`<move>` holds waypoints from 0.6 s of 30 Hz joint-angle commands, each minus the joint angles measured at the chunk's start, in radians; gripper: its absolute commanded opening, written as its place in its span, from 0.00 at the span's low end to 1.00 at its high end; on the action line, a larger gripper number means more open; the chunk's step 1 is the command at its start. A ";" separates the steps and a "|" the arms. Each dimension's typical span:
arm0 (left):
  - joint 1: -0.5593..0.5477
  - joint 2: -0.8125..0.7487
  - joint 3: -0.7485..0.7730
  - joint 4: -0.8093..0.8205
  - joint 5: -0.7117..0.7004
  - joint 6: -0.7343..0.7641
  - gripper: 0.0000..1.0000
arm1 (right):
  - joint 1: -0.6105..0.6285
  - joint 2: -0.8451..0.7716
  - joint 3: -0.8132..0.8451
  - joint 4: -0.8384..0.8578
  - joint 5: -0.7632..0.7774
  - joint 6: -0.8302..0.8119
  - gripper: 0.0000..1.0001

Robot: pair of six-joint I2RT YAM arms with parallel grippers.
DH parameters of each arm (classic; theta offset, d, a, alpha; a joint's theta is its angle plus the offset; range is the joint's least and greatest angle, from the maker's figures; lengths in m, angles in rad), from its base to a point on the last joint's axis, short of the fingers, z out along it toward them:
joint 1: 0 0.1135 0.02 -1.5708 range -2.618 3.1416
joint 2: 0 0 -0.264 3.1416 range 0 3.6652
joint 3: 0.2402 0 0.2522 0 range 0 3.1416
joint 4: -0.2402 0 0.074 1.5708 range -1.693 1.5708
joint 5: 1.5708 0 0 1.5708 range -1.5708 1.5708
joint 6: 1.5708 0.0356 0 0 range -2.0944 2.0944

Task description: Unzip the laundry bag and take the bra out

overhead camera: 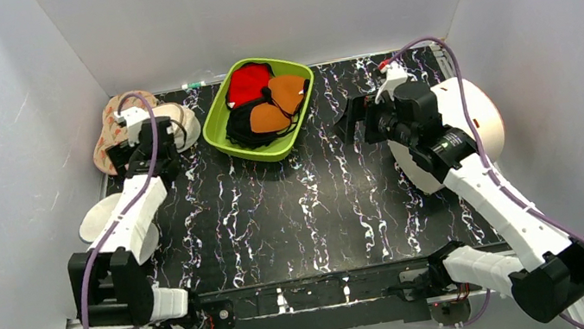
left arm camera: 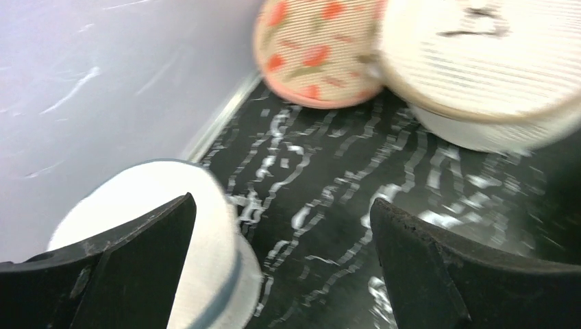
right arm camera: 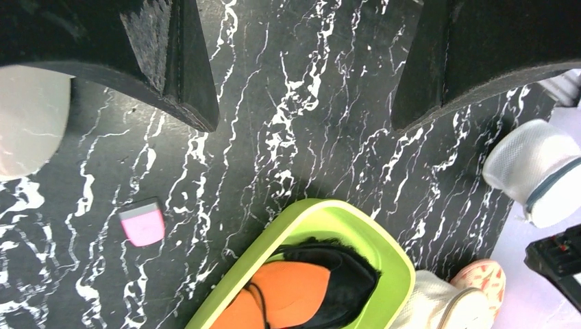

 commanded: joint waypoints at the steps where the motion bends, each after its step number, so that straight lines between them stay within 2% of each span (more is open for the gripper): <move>1: 0.093 0.070 0.052 -0.044 -0.160 0.008 0.98 | 0.004 0.030 0.010 0.050 -0.096 0.028 0.98; 10: 0.174 0.194 0.037 -0.031 -0.110 -0.024 0.98 | 0.005 0.077 0.052 0.037 -0.160 0.032 0.98; 18: 0.231 0.344 0.121 -0.197 0.011 -0.178 0.98 | 0.005 0.071 0.039 0.046 -0.178 0.053 0.98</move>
